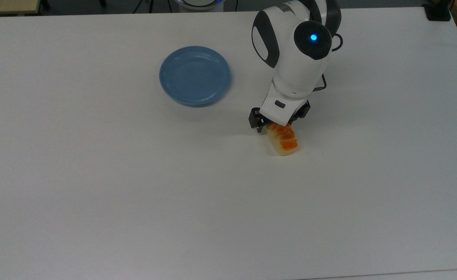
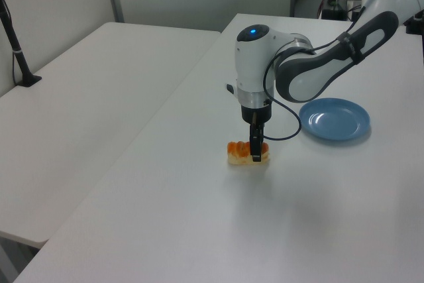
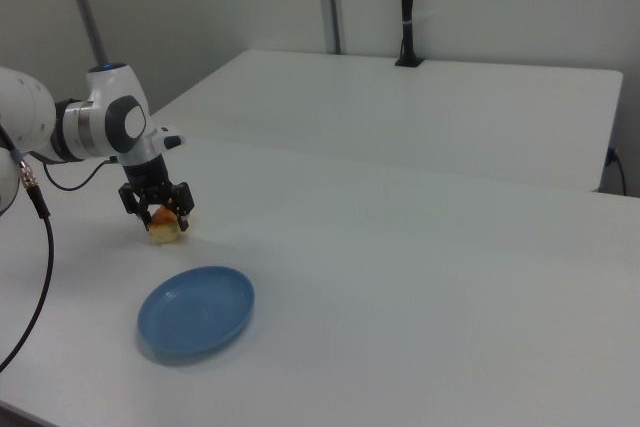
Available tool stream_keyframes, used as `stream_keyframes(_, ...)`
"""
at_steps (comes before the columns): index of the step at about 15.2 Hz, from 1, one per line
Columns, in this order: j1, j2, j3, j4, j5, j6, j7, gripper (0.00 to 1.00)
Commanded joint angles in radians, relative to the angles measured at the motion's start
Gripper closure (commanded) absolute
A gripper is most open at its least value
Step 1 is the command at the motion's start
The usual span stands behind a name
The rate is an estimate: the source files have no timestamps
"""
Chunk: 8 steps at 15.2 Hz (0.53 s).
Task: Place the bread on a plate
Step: 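Lower the gripper onto the orange-topped bread roll and close on it, then lift the bread roll and carry it over the blue plate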
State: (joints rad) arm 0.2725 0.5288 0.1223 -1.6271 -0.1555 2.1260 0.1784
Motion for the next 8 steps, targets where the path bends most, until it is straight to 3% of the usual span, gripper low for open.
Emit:
stream_keyframes(1,0.028,0.0,-0.021,0.006,-0.038,0.017,0.023,0.73)
stream_keyframes(3,0.028,-0.006,-0.021,0.006,-0.038,0.017,0.023,0.86)
stream_keyframes(8,-0.007,-0.171,-0.02,-0.048,-0.03,-0.039,0.003,0.86)
